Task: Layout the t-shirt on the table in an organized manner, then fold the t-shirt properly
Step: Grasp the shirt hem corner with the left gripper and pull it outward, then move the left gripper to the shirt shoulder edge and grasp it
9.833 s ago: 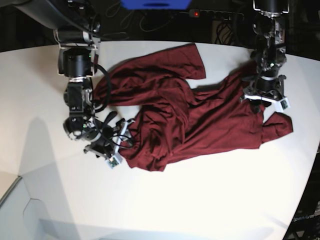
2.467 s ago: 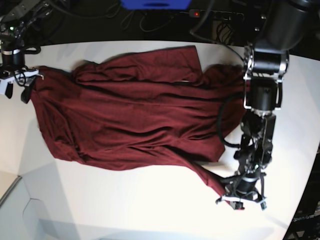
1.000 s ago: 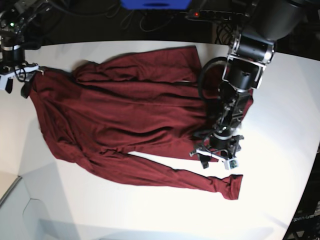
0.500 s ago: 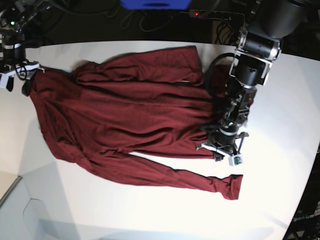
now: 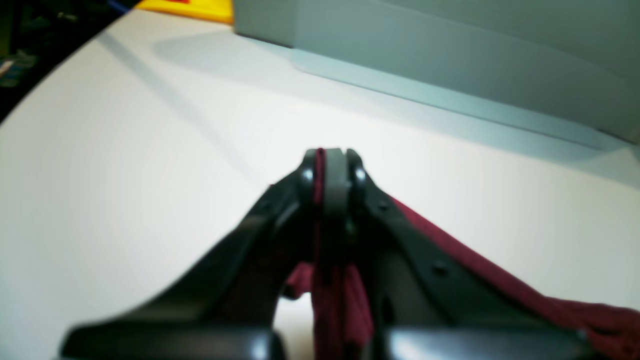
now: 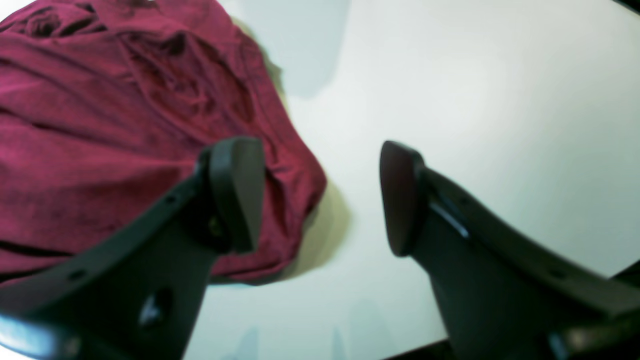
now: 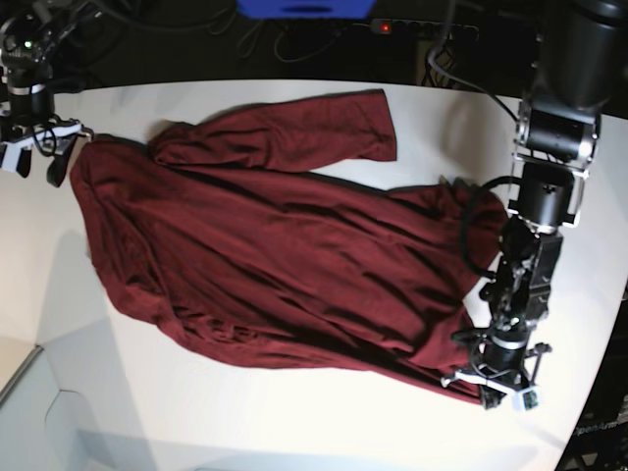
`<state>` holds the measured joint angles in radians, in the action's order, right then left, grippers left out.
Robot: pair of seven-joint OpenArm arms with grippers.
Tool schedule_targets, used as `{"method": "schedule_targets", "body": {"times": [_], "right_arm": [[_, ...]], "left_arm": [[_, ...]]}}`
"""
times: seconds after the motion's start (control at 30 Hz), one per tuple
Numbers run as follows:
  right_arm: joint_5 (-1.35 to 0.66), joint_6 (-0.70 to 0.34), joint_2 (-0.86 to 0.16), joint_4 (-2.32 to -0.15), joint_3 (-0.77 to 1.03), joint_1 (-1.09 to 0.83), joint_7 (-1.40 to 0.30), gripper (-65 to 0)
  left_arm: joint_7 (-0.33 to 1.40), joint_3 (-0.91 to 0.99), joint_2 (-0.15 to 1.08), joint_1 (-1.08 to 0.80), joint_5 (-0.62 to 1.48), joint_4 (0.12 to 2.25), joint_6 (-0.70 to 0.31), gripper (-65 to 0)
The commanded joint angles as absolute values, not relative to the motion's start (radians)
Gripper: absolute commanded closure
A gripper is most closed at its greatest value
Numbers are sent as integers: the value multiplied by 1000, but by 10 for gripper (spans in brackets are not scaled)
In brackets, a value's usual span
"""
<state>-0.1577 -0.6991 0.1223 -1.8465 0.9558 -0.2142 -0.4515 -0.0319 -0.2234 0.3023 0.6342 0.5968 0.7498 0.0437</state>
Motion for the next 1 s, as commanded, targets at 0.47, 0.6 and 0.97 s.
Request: {"method": "schedule_targets", "body": {"times": [0.47,0.6,0.97], "right_arm": [[-176,-698,125,-1863,931,-214,-423,-369],[-176,-698,125,-1870,929,-226,-423,-369],[-176,-698,127,-1867,908,-226,-423,-369]], "left_arm": [[-59,-65,344,671,588,673,39,-3],[-59,-65,343,696,588,562,39,-140],[-56,-10,366,631,599,677,39,-335]]}}
